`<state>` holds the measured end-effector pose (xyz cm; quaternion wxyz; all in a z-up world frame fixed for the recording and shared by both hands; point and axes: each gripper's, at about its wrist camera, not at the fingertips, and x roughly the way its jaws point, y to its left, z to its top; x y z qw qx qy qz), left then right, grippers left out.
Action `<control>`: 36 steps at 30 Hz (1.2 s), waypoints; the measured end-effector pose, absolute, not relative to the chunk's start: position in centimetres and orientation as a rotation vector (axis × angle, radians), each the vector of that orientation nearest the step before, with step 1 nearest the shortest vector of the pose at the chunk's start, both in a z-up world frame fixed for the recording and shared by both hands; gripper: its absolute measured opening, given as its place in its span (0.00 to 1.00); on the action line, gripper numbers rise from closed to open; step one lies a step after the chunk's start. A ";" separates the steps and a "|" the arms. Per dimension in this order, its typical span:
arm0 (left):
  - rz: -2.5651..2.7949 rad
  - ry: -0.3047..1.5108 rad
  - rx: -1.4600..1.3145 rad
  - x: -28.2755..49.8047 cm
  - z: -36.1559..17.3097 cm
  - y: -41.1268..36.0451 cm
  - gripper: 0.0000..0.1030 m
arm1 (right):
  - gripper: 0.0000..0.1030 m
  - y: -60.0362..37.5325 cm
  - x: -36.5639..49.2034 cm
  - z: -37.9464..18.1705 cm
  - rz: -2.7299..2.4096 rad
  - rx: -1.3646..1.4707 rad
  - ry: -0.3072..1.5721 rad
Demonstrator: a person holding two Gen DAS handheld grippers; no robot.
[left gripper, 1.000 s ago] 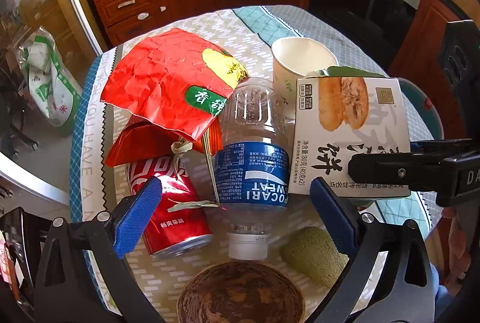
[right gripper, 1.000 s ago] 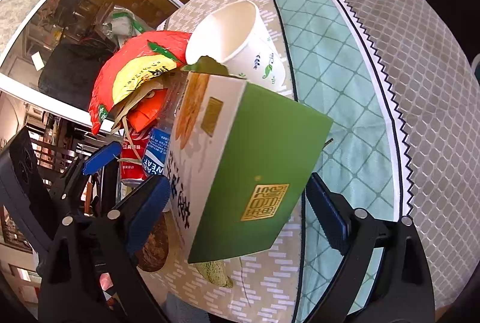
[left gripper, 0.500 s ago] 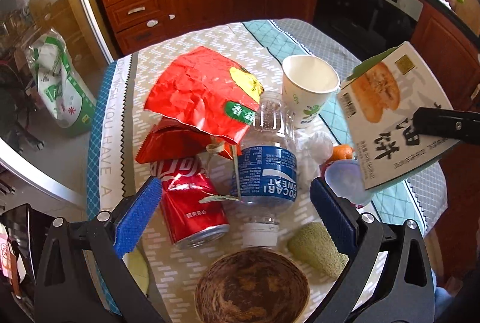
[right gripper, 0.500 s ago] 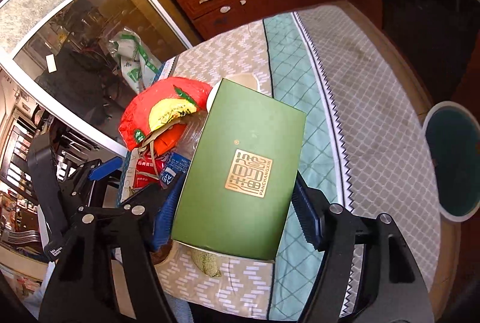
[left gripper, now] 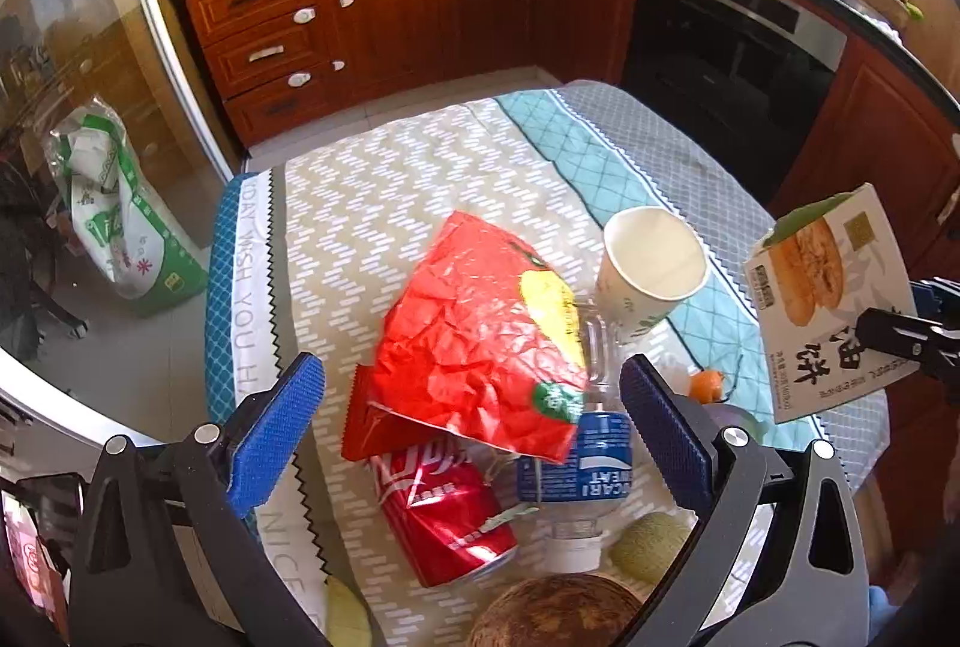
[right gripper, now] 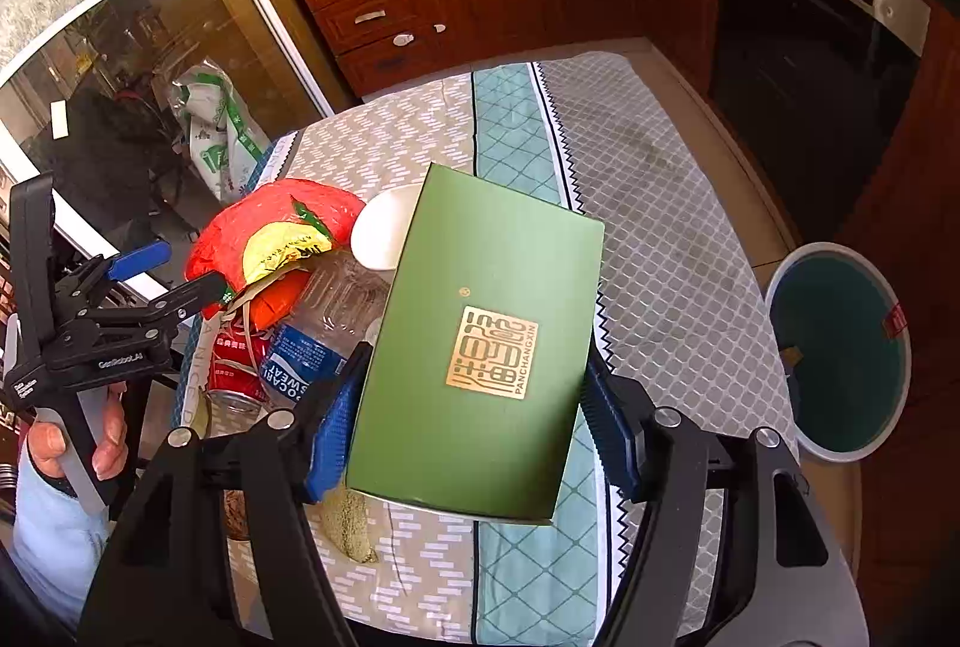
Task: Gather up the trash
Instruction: 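Grasp the red chip bag with the left tool while the right tool holds the box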
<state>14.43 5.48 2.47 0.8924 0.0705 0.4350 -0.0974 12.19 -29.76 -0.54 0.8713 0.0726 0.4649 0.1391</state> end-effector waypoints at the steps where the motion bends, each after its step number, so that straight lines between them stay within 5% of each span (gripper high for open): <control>1: -0.215 0.892 0.166 14.0 2.5 4.9 0.96 | 0.62 -29.9 12.1 -0.6 0.282 0.149 0.973; 9: -0.198 0.844 0.345 13.6 2.4 2.0 0.96 | 0.62 -31.4 12.4 -1.5 0.263 0.187 0.999; 22: -0.303 1.020 0.291 18.4 -1.8 3.8 0.94 | 0.62 -31.1 12.8 -1.9 0.272 0.196 1.013; 26: -0.304 1.032 0.260 18.3 -2.3 4.1 0.69 | 0.62 -31.0 12.9 -2.1 0.273 0.196 1.017; 30: -0.291 1.024 0.239 18.1 -1.6 4.3 0.30 | 0.62 -30.8 13.0 -2.3 0.276 0.196 1.025; 36: -0.265 0.987 0.175 17.7 0.9 5.5 0.25 | 0.62 -30.6 12.9 -2.5 0.286 0.201 1.025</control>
